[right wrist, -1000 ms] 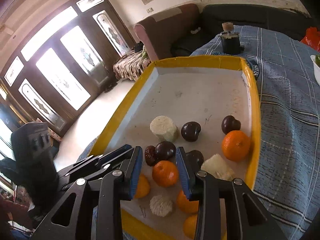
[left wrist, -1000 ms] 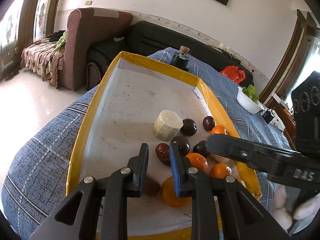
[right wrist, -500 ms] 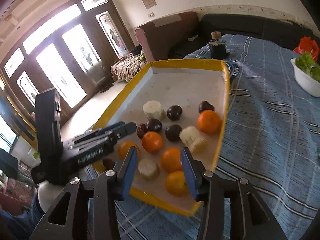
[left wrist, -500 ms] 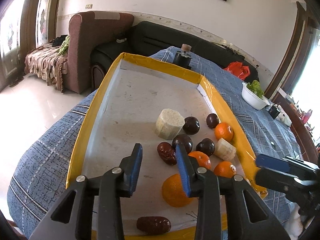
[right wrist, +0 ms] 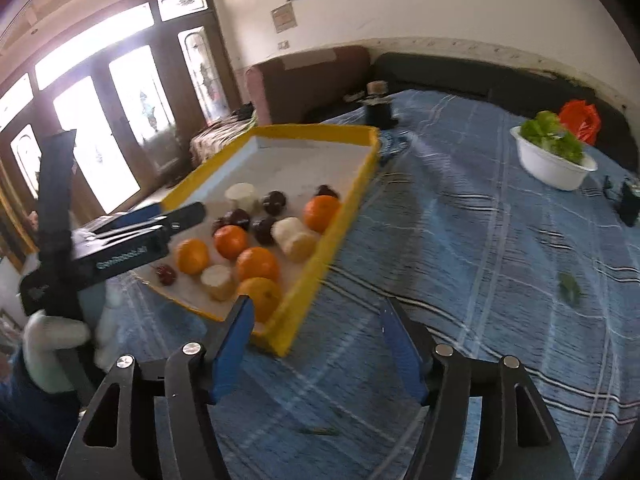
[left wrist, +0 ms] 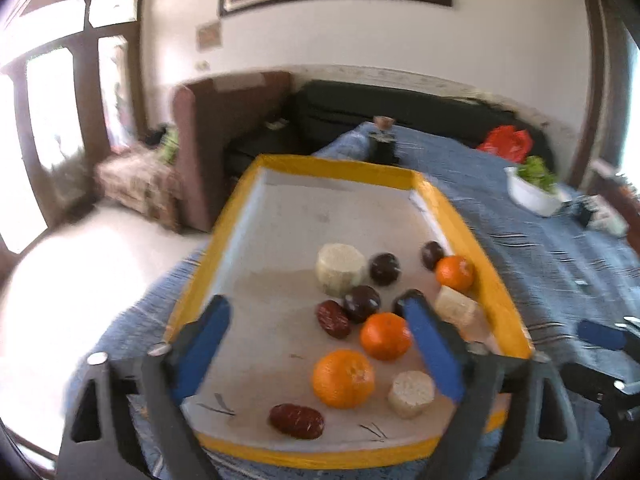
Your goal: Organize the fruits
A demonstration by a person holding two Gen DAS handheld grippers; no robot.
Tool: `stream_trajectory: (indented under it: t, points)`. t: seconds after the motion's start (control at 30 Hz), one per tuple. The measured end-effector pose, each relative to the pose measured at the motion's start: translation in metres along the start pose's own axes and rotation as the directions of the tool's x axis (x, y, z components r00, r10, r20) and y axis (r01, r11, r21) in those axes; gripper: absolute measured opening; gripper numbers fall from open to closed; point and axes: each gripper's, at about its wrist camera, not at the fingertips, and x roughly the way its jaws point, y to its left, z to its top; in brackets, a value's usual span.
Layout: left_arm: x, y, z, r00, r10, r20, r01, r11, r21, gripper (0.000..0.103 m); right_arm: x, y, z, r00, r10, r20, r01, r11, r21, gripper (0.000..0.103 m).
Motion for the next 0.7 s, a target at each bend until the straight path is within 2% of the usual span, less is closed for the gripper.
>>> stream_trajectory:
  t: [0.07, 0.13, 0.2, 0.33, 0.47, 0.53, 0.7]
  points:
    - [-0.006, -0.007, 0.001, 0.996, 0.086, 0.032, -0.087, 0.996, 0.021, 0.101, 0.001, -0.004, -0.003, 1.0, -0.012, -0.002, 0.012, 1.0, 0.009, 0.072]
    - [-0.009, -0.014, 0.001, 0.984, 0.169, 0.055, -0.171, 0.984, 0.043, 0.103, 0.003, -0.007, -0.003, 1.0, -0.012, -0.01, 0.012, 1.0, 0.016, 0.072]
    - [-0.012, -0.019, -0.001, 0.974, 0.214, 0.075, -0.219, 0.974, 0.057, 0.103, 0.002, -0.008, -0.004, 1.0, -0.01, -0.006, 0.01, 1.0, 0.014, 0.072]
    - [-0.016, -0.019, -0.005, 0.976, 0.194, 0.1, -0.199, 0.979, 0.044, 0.103, -0.002, -0.005, -0.005, 1.0, -0.009, 0.007, 0.009, 1.0, -0.002, 0.073]
    - [-0.016, -0.02, -0.003, 0.961, 0.254, 0.111, -0.26, 0.965, 0.042, 0.103, -0.002, -0.003, -0.005, 1.0, -0.019, 0.015, 0.019, 1.0, -0.011, 0.072]
    - [-0.018, -0.018, -0.003, 0.965, 0.231, 0.121, -0.236, 0.972, 0.021, 0.103, -0.002, -0.002, -0.006, 1.0, -0.021, 0.016, 0.022, 1.0, -0.011, 0.072]
    - [-0.013, -0.013, -0.002, 0.966, 0.242, 0.091, -0.243, 0.97, -0.003, 0.103, 0.0, -0.001, -0.006, 0.999, -0.029, 0.013, 0.03, 0.999, -0.016, 0.072]
